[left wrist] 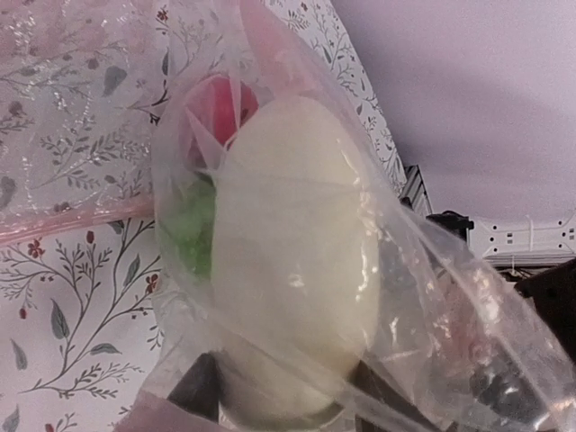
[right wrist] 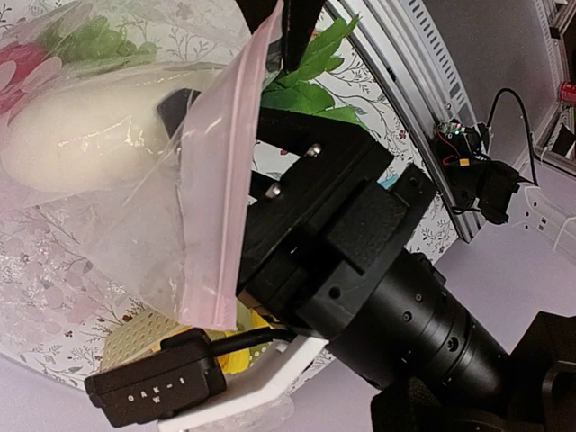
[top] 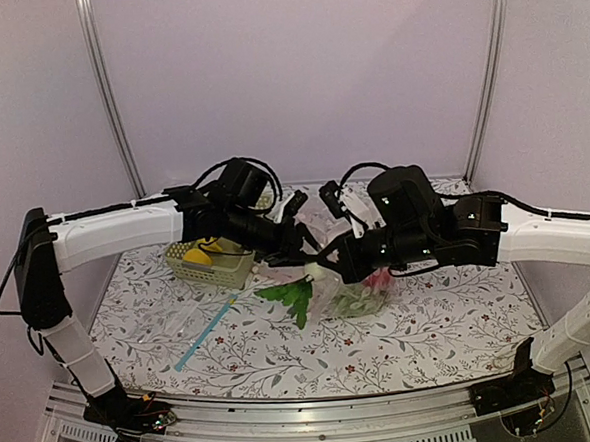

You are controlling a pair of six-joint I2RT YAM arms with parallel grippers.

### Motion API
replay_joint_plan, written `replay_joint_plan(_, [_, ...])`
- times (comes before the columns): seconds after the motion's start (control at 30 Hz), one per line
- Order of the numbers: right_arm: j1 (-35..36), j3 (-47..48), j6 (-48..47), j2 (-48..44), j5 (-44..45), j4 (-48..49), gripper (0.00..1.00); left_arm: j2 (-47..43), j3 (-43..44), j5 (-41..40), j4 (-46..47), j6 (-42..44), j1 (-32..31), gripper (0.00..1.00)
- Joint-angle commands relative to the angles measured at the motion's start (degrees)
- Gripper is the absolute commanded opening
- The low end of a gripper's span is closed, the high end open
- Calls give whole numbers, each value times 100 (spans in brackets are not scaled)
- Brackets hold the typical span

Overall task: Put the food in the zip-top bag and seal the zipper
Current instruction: Place the fake vegetable in the zipper food storage bag.

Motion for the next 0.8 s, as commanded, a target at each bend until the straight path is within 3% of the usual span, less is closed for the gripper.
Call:
replay_joint_plan(0.0, [69,-90,258,-168,308,137,0,113,206,-578,72,146,114,44])
replay_joint_plan(0.27, [48,-109,815,-188,1086,-30,0,9,161,-859,530,24,114,51])
replay_joint_plan(0.5, [-148,-290,1282,-285,1281,-24,0,-418,177,-657,630,189,117,79])
replay_joint_plan(0.77, [-273,-316,1336,-438,1355,-18,0,-1328,-180,-719,419,374,115,82])
